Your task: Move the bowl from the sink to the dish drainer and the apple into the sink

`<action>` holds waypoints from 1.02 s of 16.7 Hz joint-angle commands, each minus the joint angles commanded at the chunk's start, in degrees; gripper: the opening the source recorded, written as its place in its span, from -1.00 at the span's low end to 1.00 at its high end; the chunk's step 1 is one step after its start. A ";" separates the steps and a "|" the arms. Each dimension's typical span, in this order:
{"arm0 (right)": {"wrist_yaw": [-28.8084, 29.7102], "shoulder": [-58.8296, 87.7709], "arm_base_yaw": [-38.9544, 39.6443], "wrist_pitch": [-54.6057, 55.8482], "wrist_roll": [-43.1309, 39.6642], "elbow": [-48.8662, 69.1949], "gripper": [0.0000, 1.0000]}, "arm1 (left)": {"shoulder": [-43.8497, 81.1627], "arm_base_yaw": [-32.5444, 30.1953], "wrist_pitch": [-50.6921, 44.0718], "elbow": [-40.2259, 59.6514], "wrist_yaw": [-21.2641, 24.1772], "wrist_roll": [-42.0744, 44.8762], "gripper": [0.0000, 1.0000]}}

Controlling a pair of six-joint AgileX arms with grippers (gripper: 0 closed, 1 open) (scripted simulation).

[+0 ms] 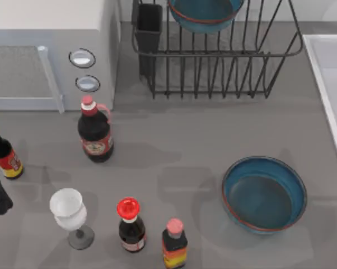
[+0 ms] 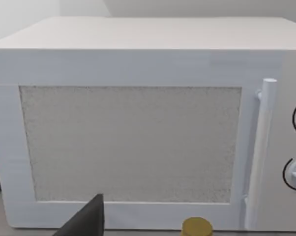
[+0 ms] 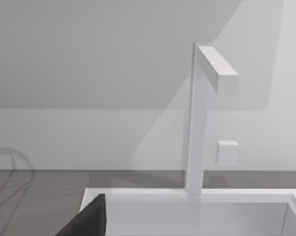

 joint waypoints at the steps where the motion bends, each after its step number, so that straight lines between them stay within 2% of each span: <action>1: 1.29 -6.55 1.42 -4.97 0.05 -1.58 1.00 | 0.00 0.00 0.00 0.00 0.00 0.00 1.00; 10: 13.32 -65.33 14.62 -49.86 0.20 -15.09 1.00 | 0.00 0.00 0.00 0.00 0.00 0.00 1.00; 14: 17.20 -80.07 18.93 -62.45 -0.23 -18.14 1.00 | 0.00 0.00 0.00 0.00 0.00 0.00 1.00; 17: 18.61 -84.80 20.50 -66.70 -0.48 -18.97 1.00 | 0.00 0.00 0.00 0.00 0.00 0.00 1.00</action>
